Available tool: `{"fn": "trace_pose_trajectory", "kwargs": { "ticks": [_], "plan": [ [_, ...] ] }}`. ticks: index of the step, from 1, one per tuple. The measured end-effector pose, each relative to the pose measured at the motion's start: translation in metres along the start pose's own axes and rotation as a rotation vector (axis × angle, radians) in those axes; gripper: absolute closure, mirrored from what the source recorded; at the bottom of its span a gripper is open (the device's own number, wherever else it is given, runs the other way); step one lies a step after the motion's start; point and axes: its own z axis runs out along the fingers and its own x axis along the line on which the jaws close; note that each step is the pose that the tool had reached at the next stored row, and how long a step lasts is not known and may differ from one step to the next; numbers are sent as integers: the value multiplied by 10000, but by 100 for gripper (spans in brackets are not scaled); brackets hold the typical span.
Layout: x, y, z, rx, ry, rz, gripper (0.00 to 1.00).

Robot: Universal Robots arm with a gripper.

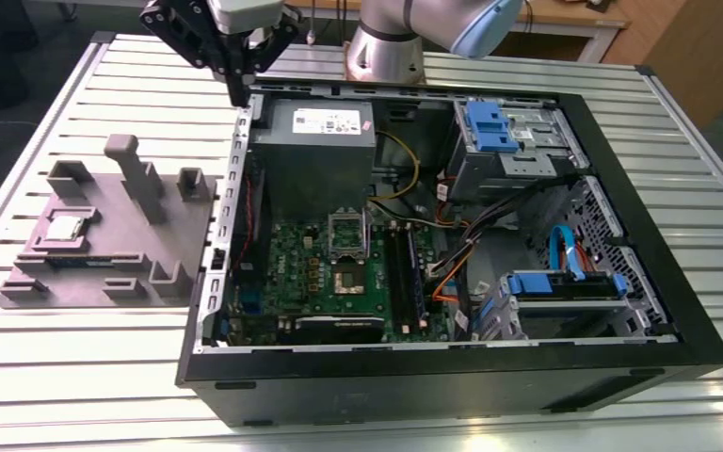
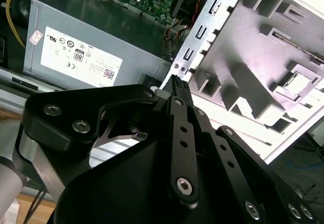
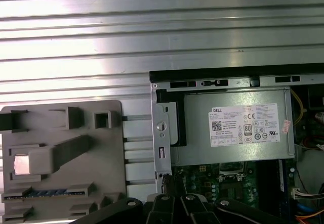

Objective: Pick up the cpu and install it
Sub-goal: 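Reach for the cpu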

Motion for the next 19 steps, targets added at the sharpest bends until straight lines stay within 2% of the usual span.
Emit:
{"fn": "trace_pose_trajectory", "kwargs": {
  "ticks": [19],
  "plan": [
    [50,-4,3,0,0,0,90]
  ]
}}
